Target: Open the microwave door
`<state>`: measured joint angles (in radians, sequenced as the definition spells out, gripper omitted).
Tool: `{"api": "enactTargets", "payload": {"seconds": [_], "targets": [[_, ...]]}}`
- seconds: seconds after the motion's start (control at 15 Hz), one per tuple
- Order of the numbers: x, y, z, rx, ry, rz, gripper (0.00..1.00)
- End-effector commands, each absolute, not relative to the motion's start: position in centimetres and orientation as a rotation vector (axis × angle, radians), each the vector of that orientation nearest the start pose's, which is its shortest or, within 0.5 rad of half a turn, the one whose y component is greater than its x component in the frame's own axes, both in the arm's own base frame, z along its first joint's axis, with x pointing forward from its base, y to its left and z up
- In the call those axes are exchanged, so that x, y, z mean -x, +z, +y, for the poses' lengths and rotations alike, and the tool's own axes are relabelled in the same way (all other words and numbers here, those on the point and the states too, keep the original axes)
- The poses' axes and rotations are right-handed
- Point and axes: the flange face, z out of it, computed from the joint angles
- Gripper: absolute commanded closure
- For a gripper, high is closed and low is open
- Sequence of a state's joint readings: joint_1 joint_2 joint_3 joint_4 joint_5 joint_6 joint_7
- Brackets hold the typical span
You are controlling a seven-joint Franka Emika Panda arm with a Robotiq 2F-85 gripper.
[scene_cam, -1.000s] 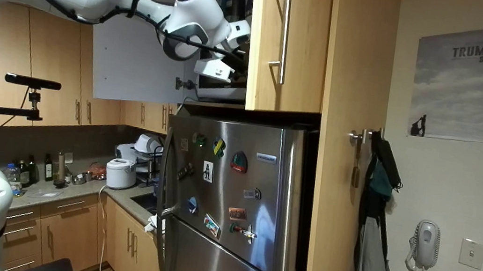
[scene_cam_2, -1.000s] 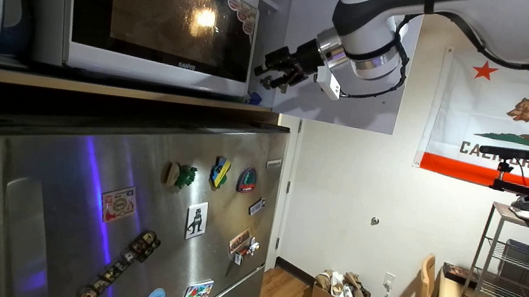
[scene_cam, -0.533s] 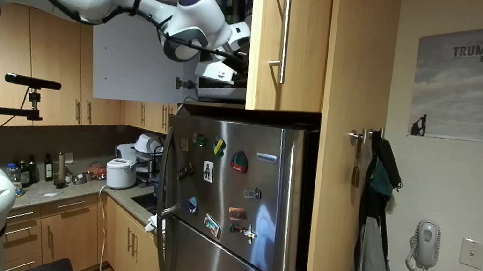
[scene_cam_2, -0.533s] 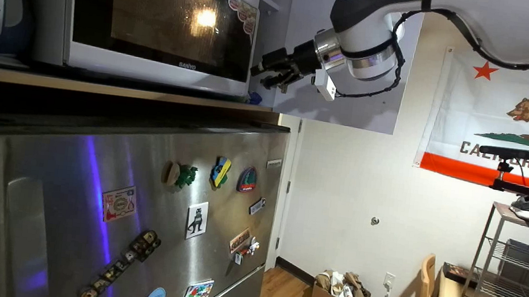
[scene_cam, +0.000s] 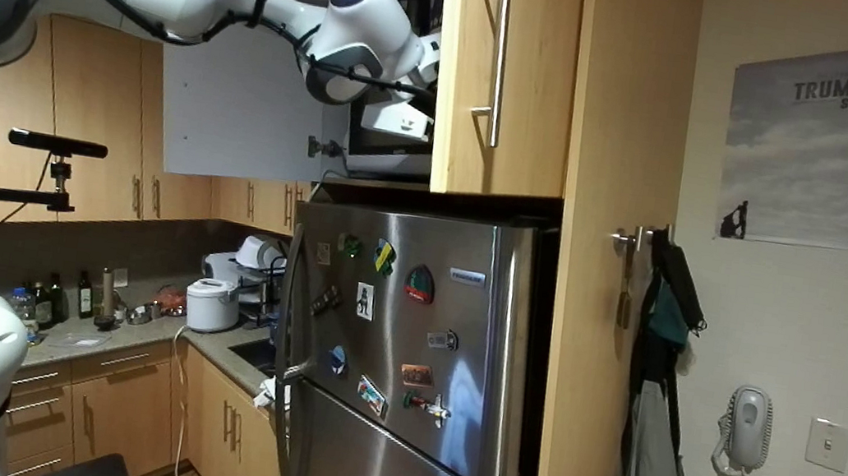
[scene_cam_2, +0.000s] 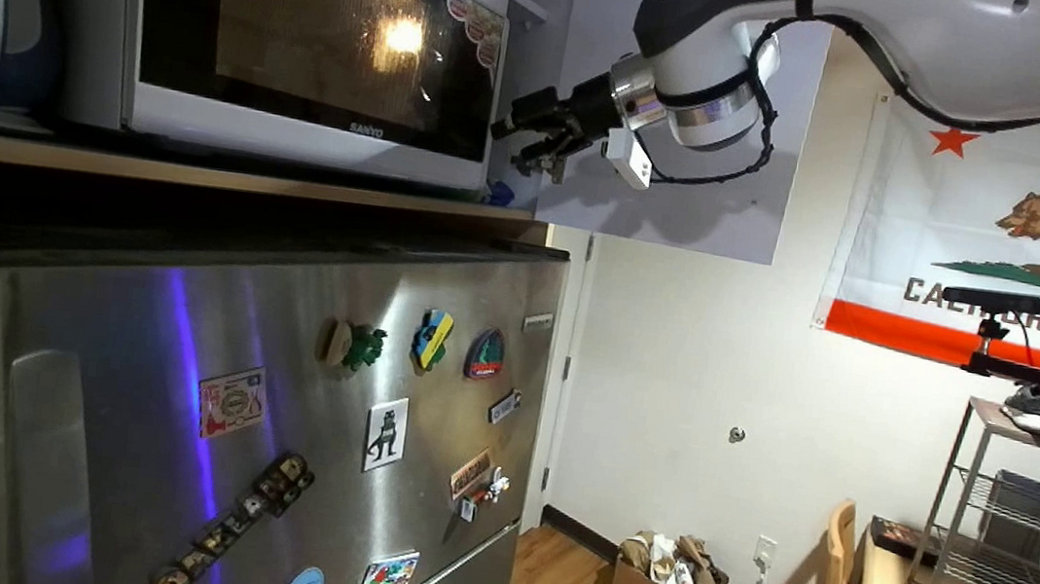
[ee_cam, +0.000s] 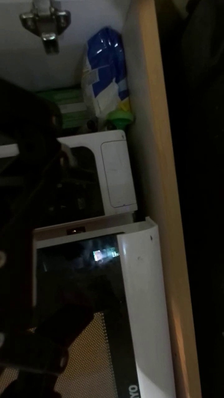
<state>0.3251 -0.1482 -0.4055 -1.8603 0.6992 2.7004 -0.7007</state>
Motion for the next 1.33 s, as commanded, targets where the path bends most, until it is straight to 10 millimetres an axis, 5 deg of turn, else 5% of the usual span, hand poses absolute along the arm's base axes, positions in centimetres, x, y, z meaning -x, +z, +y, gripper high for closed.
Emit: {"api": "enactTargets", "payload": {"seconds": [0.0, 0.4, 1.07, 1.13, 1.2, 1.27], "targets": [[-58.8, 69.3, -7.8, 2.471, -1.526, -0.186, 0.00], [-61.2, 70.1, -7.0, 2.449, -1.518, -0.221, 0.00], [-61.2, 70.7, -6.6, 2.395, -1.512, -0.254, 0.00], [-61.2, 70.6, -6.7, 2.391, -1.515, -0.265, 0.02], [-61.2, 70.5, -6.7, 2.388, -1.516, -0.266, 0.27], [-61.2, 70.5, -6.8, 2.385, -1.516, -0.276, 0.27]]}}
